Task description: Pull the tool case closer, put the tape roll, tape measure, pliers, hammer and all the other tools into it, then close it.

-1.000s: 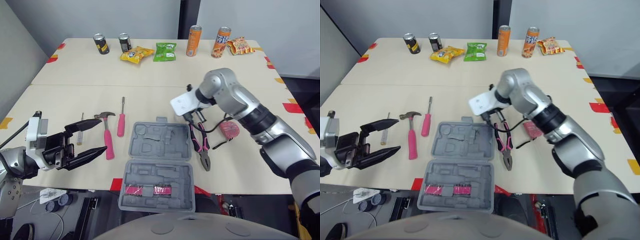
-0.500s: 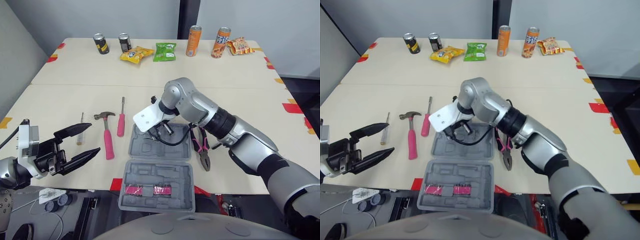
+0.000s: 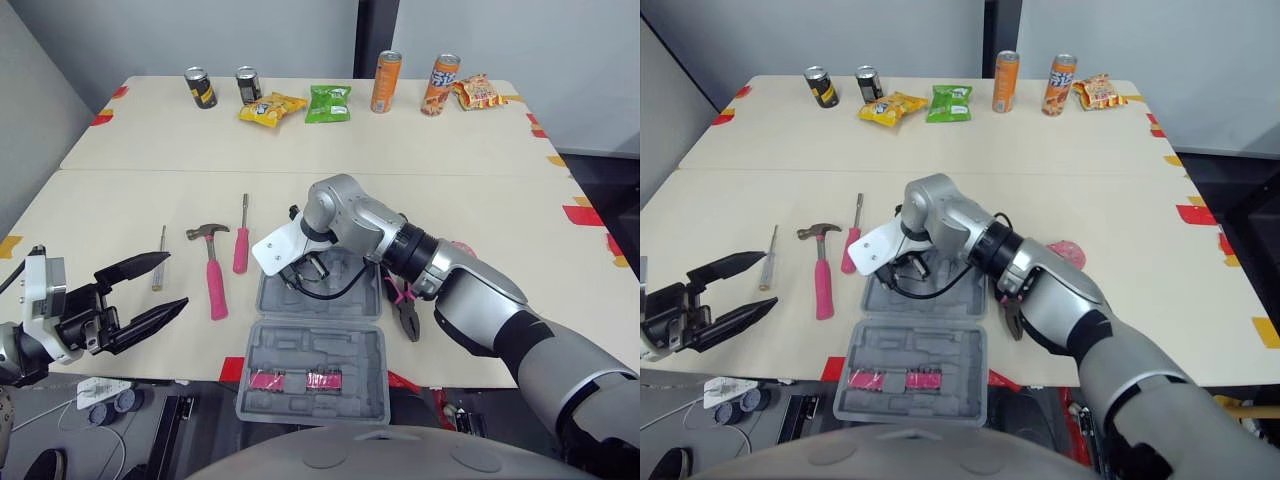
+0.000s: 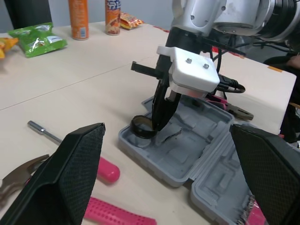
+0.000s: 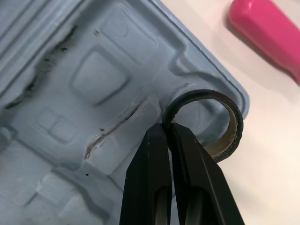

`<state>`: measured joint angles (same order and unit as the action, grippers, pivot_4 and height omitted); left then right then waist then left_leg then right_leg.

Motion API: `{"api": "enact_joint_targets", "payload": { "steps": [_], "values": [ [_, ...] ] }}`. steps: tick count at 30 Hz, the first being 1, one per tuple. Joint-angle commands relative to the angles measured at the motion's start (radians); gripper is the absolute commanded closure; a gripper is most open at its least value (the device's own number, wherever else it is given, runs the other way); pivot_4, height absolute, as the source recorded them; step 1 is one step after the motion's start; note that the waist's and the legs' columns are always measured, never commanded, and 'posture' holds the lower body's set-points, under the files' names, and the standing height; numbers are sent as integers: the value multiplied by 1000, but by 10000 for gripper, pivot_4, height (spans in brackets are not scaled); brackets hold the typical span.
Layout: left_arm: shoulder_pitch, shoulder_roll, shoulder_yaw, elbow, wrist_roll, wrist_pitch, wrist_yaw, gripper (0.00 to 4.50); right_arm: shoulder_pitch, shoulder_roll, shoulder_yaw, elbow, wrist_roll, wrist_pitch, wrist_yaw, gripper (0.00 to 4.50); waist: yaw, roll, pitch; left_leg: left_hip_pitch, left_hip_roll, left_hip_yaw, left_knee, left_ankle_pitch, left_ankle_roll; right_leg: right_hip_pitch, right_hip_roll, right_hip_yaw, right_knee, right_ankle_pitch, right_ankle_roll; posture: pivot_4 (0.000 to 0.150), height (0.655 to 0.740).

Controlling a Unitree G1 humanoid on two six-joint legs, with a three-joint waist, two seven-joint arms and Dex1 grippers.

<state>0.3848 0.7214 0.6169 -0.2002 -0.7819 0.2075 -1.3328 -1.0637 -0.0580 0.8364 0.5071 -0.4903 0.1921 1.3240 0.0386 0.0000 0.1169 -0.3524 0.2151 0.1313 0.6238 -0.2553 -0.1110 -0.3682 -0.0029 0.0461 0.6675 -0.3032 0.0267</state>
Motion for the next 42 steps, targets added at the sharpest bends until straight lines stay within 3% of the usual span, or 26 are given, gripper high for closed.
{"api": "enact_joint_targets", "payload": {
  "steps": [1, 33, 39, 42],
  "values": [
    [7, 3, 39, 16, -18, -9, -18, 0, -25, 27, -5, 26, -8, -25, -31, 44779, 0, 0, 0, 0, 0, 0, 0, 0, 0, 0, 0, 0, 0, 0, 0, 1500, 7385],
    [-28, 13, 32, 35, -12, -3, -38, 0, -23, 7, -26, 3, -1, -59, -14, 44779, 2, -2, -1, -1, 0, 0, 0, 0, 0, 0, 0, -1, 1, 0, 0, 1500, 7385],
    [-26, 11, 33, 35, -10, -3, -41, 0, -12, 21, -32, -1, -11, -40, -56, 24681, 1, -2, -1, 0, 0, 0, 0, 0, 0, 0, 0, 0, 2, 0, 0, 1500, 7385],
    [-28, 9, 30, 37, -10, -3, -40, 0, -28, 21, -45, -6, -3, -28, -56, 24681, 1, -2, -1, 0, 0, 0, 0, 0, 0, 0, 0, 0, 2, 0, 0, 1500, 7385]
  ]
}}
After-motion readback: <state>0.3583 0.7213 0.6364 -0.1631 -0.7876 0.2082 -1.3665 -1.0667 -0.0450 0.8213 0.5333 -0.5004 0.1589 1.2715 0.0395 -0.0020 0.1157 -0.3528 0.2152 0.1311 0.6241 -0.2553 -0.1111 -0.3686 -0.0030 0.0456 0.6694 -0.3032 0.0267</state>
